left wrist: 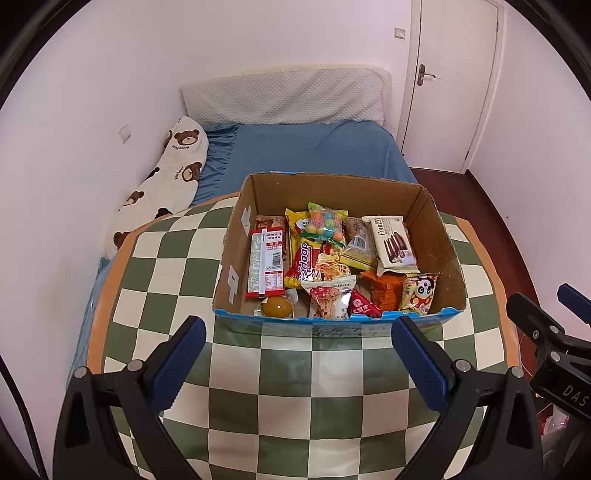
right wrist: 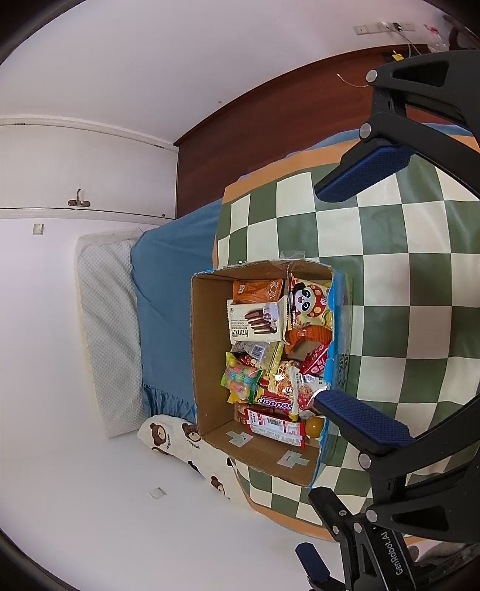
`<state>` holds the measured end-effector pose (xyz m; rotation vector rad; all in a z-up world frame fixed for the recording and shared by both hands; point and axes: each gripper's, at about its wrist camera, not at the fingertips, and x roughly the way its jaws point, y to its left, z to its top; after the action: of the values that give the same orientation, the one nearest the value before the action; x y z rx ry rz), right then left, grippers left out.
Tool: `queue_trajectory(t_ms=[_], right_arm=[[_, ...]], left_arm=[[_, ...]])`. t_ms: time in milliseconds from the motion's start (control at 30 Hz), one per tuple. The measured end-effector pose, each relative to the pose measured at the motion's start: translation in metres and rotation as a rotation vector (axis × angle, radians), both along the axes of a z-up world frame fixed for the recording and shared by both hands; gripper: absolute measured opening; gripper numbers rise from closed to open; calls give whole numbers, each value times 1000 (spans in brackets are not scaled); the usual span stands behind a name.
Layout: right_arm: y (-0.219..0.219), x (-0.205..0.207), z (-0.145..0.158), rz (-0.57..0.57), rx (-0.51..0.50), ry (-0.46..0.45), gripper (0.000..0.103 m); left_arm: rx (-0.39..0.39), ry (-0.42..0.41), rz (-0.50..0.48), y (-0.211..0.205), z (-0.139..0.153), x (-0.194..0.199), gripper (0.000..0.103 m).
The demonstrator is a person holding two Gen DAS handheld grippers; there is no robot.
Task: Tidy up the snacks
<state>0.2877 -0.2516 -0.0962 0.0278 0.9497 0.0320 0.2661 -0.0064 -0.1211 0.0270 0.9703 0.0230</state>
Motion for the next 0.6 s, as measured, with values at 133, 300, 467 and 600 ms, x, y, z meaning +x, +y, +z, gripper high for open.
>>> queue_trajectory(t_ms=[133,300,467,600], right_arm=[[-1,-4,1,3,2,-1,103],[0,-6,2,6,3,-2,103],[0,-10,6,7,6,-8,103],[-2,-11,9,2,4,-13,103]], left_arm=[[2,-2,0,-1,0,-2,103],[0,-8,0,-2,2,-4,103],[-3,-19,-5,-3,7,-8,103],[-5,-25,-9,-4,10,-11,103]])
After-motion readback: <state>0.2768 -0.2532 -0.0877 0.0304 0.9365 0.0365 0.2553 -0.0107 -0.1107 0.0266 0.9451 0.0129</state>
